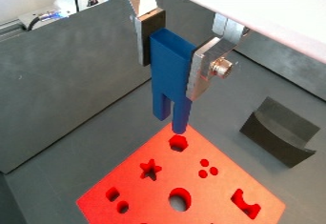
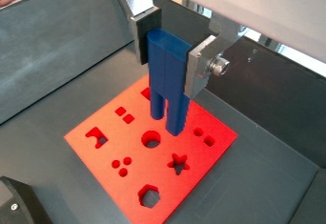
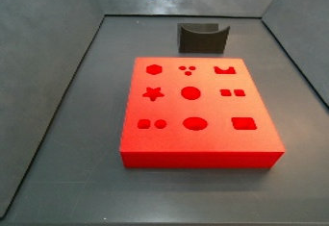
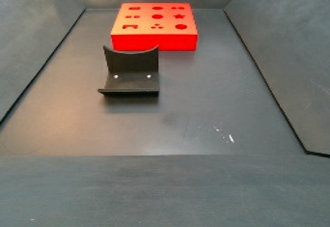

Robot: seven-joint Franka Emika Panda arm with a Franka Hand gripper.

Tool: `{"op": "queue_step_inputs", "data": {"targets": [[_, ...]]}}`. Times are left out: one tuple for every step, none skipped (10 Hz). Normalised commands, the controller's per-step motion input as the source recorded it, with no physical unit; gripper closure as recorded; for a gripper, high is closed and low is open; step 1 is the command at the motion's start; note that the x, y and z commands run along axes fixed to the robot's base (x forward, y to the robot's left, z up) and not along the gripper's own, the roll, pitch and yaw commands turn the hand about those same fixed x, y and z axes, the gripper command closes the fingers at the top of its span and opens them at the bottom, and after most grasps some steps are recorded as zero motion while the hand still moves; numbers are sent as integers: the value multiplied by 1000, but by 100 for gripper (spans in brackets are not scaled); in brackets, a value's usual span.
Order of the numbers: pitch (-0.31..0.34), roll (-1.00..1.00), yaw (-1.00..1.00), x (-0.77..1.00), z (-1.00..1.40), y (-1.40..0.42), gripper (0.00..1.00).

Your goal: Insert the square-circle object.

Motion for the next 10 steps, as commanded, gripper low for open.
{"op": "queue_step_inputs", "data": {"targets": [[0,0,0,0,-29,0,100],[0,0,0,0,17,0,100],[-7,0,0,0,-17,-3,100],[-106,13,-86,-54,-306,-469,100],[-4,49,-40,469,-794,-797,100],[0,81,0,460,-817,-897,100],[0,101,0,489,-871,-763,100],[0,169,91,594,-871,-577,100],[10,186,114,583,-857,-540,100],[50,143,109,551,-883,-560,100]]}}
